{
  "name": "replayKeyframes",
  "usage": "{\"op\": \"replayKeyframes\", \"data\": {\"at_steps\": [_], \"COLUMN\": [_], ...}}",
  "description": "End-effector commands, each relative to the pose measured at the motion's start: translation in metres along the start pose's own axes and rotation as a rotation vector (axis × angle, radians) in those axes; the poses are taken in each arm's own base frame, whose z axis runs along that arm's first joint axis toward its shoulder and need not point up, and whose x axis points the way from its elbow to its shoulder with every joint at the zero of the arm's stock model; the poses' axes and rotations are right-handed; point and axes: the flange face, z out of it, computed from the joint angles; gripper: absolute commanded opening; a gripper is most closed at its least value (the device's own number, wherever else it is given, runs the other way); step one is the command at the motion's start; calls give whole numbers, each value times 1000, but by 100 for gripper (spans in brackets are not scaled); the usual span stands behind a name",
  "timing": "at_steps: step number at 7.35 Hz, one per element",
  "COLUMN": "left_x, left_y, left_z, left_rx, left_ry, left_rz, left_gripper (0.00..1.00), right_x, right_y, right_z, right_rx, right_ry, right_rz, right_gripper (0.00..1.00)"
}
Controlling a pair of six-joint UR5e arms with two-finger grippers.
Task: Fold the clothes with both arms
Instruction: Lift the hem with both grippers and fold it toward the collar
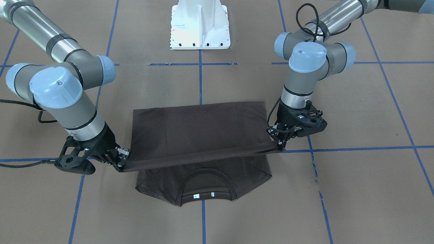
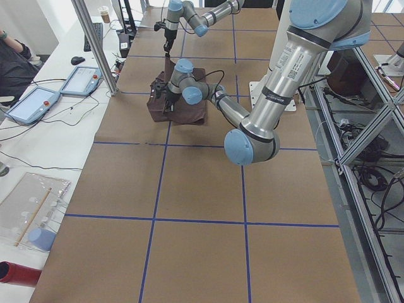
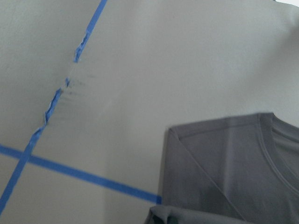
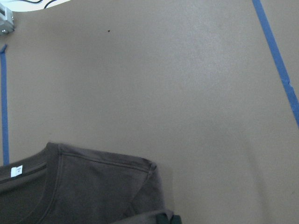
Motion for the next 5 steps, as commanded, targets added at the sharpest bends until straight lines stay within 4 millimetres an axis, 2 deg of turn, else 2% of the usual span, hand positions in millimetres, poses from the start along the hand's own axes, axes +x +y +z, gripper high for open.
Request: {"op": "replayKeyframes", "data": {"at_steps": [1,2,3,5], "left_x": [13,27,33,32], "left_y": [-8,-13,-15,-16], "left_z": [9,19,18,23], "left_rx": [5,5,7,7], "left_ry": [-6,-21,-15,-23], "left_rz": [3,1,2,1], "left_gripper": [0,0,0,0], "right_x": [-12,-27,-37,-32], "right_y": [-15,-20,-26,-28], "right_z": [3,6,14,26], "right_rx": [7,8,2,3], "right_ry": [1,1,14,22], "right_rz": [6,5,8,7], "right_gripper": [0,0,0,0]}}
